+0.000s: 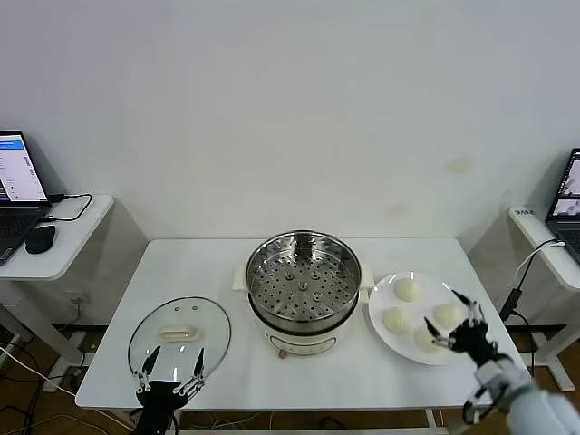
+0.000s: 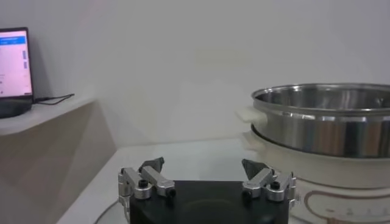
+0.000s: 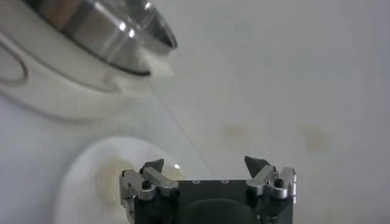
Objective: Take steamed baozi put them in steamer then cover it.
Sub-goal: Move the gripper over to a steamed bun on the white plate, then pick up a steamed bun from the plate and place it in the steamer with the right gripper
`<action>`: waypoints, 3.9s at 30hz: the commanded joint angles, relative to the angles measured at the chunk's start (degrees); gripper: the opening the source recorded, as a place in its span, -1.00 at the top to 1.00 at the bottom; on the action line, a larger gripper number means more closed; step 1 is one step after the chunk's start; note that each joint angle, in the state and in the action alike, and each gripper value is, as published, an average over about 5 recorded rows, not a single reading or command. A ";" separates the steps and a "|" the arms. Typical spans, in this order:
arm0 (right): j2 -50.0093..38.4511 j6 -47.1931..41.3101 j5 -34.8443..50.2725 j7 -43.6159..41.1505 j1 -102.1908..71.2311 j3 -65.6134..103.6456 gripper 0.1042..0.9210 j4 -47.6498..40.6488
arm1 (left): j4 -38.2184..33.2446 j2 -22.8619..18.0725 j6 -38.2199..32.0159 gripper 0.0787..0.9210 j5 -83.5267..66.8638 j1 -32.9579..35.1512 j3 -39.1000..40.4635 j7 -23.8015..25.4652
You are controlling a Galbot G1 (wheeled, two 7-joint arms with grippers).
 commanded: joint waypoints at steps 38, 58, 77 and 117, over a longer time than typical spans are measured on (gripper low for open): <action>8.08 3.49 -5.38 -33.37 69.58 -66.14 -0.76 -50.58 | -1.74 2.79 3.70 -0.77 1.99 -0.60 -5.12 1.32; 12.19 3.05 -10.68 -32.54 68.07 -64.68 -0.60 -55.60 | -1.95 2.58 3.70 -0.77 2.02 -0.26 -5.83 1.50; 12.16 3.22 -9.96 -31.23 67.80 -64.36 -0.23 -55.08 | -2.32 2.45 3.56 -0.77 2.16 -0.15 -5.58 1.48; 11.58 8.24 31.68 -27.48 109.80 -104.58 -0.20 -26.11 | -3.45 3.85 3.62 -0.77 0.67 -1.54 -4.51 1.41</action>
